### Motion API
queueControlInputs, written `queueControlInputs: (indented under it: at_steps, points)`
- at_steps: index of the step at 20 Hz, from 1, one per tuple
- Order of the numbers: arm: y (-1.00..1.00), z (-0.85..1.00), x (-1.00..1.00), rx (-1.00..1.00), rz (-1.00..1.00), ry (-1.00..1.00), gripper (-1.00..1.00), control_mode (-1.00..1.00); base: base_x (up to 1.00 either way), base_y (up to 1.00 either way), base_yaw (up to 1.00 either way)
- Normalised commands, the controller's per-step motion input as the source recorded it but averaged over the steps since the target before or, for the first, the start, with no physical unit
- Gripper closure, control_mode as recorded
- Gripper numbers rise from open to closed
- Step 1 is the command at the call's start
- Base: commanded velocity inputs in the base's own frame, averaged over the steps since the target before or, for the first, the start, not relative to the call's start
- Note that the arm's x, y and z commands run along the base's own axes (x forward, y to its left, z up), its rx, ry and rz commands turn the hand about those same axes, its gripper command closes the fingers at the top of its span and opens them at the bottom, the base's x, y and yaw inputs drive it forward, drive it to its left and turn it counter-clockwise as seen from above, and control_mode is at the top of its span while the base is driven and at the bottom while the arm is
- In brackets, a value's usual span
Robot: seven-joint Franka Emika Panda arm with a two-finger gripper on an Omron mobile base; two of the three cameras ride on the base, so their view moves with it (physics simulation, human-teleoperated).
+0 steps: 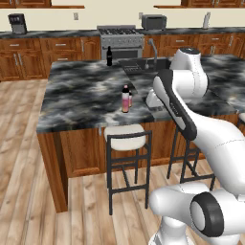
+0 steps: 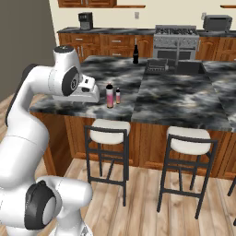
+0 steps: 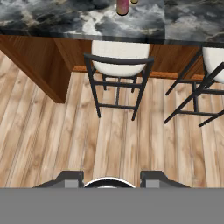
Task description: Place the large bottle from the dining counter next to the other large bottle outside the sink, and place the small bottle from the dining counter next to the other small bottle inside the sink.
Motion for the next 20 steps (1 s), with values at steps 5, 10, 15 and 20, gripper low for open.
queueControlInputs:
  at_steps: [5,10,15,20]
  points:
    - [0.00,0.00,0.01,0.00,0.00,0.00,-1.00,-1.00,0.00,0.00,0.00]
    - [0.00,0.13,0.00,0.00,0.00,-0.05,-1.00,-1.00,0.00,0.00,0.00]
    - [0.00,0.14,0.00,0.00,0.00,-0.02,-1.00,-1.00,0.00,0.00,0.00]
    - [0.00,0.12,0.00,0.00,0.00,0.00,-1.00,-1.00,0.00,0.00,0.00]
